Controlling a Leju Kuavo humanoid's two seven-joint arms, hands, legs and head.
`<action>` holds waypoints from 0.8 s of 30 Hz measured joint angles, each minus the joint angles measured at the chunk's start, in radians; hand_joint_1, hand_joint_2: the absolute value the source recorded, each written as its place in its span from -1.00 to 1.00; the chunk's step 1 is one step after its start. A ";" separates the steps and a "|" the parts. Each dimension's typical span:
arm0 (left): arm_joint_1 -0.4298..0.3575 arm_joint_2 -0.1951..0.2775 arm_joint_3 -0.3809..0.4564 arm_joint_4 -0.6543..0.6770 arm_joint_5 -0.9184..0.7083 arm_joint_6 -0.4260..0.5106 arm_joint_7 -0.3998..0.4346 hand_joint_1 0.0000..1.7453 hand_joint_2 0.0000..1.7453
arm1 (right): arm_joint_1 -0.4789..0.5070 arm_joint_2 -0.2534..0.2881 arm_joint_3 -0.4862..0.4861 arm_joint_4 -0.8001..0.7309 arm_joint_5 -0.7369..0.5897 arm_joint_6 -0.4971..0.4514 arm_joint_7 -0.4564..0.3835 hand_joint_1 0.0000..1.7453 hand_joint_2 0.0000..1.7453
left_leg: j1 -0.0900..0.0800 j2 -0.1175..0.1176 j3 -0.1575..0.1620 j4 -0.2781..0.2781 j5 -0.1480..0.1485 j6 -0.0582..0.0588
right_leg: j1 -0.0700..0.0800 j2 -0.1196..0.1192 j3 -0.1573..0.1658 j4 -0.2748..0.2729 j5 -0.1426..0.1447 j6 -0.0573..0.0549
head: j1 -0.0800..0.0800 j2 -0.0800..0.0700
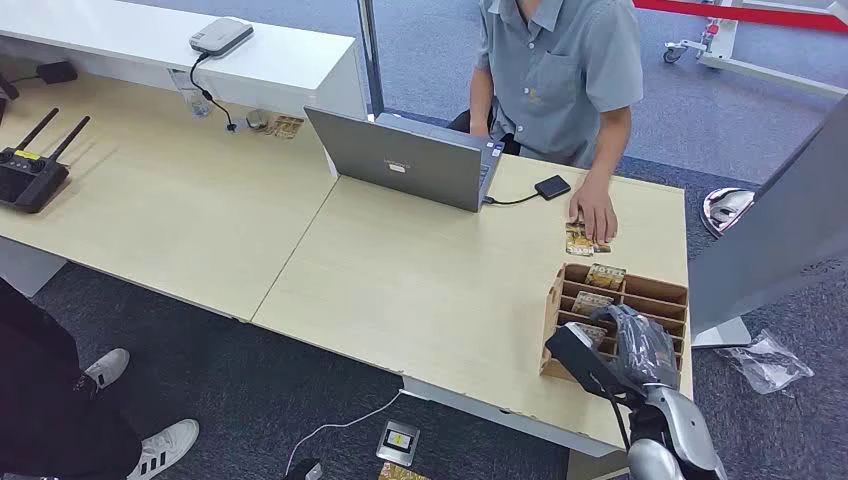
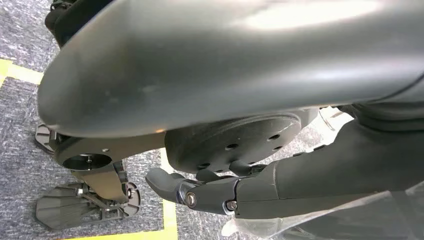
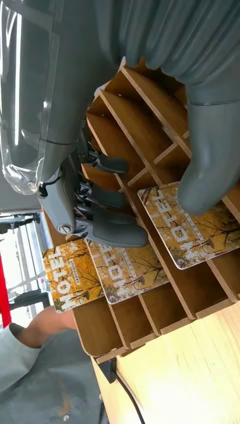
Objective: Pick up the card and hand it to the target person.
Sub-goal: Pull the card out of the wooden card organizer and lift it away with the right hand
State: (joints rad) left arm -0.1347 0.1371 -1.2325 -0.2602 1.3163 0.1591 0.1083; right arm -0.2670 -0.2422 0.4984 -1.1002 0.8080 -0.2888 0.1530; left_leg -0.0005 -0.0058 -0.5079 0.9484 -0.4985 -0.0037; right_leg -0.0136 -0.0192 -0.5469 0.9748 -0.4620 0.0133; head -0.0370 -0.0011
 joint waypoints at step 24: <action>0.001 -0.009 0.000 -0.003 0.000 0.023 -0.005 -1.00 -1.00 | -0.012 -0.012 0.011 0.023 0.032 -0.032 0.022 0.69 1.00 | 0.000 0.001 0.001 0.000 0.000 0.000 | 0.000 0.000 0.001 -0.002 0.000 0.000 | 0.000 0.000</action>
State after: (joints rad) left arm -0.1342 0.1282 -1.2325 -0.2628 1.3161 0.1821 0.1031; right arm -0.2792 -0.2544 0.5091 -1.0769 0.8395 -0.3203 0.1753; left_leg -0.0007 -0.0052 -0.5071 0.9485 -0.4988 -0.0033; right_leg -0.0137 -0.0192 -0.5457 0.9727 -0.4620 0.0135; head -0.0370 -0.0013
